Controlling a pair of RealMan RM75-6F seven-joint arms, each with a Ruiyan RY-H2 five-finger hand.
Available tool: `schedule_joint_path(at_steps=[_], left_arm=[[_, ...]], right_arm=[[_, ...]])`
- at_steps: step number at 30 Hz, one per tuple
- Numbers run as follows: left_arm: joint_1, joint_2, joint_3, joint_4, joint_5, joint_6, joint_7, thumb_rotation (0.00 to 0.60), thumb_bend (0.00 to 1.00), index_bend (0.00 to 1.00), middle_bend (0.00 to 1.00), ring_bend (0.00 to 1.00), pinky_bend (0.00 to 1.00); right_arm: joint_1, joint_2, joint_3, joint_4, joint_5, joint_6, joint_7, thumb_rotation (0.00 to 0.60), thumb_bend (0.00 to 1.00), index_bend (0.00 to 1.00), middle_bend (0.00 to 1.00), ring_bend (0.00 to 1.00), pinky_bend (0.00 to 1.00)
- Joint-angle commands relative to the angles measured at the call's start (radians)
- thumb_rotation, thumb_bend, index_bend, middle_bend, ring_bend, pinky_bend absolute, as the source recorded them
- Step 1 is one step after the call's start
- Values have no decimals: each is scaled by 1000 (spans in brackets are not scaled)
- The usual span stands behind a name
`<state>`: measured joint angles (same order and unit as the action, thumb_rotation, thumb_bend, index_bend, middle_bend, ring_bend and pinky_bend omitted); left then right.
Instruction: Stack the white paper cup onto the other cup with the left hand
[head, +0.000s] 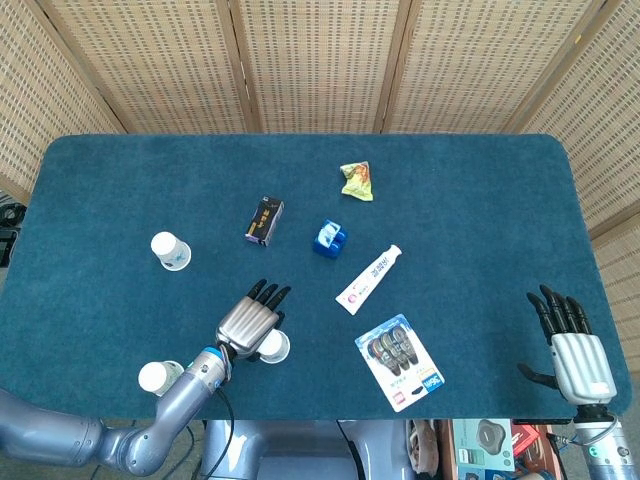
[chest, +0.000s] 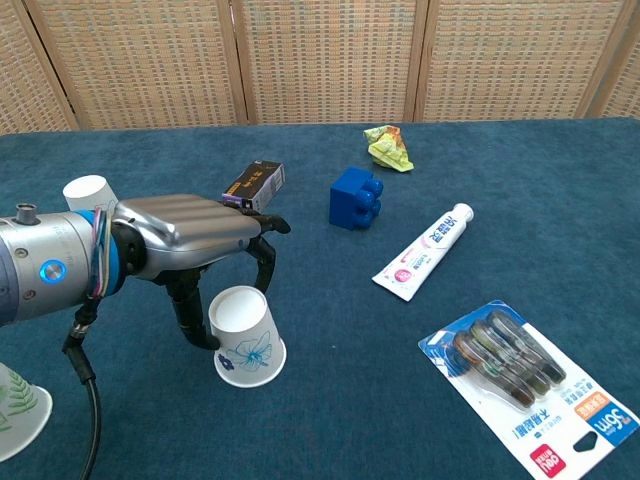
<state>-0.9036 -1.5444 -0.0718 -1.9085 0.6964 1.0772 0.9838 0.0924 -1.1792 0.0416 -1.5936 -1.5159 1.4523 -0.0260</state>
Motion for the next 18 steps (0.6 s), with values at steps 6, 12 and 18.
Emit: schedule_joint_path(at_steps=[6, 12, 18], left_arm=[[-8, -8, 12, 13, 16, 6, -29, 600, 172, 455, 0, 0, 0], [-6, 19, 11, 6, 22, 21, -54, 600, 172, 455, 0, 0, 0], [9, 81, 11, -5, 28, 40, -88, 600, 171, 455, 0, 0, 0]], right_arm=[[-1, 1, 0, 0, 0, 1, 3, 600, 0, 0, 0, 0, 0], [-1, 4, 1, 0, 1, 1, 8, 600, 0, 0, 0, 0, 0], [-2, 5, 3, -1, 2, 4, 7, 600, 0, 0, 0, 0, 0]])
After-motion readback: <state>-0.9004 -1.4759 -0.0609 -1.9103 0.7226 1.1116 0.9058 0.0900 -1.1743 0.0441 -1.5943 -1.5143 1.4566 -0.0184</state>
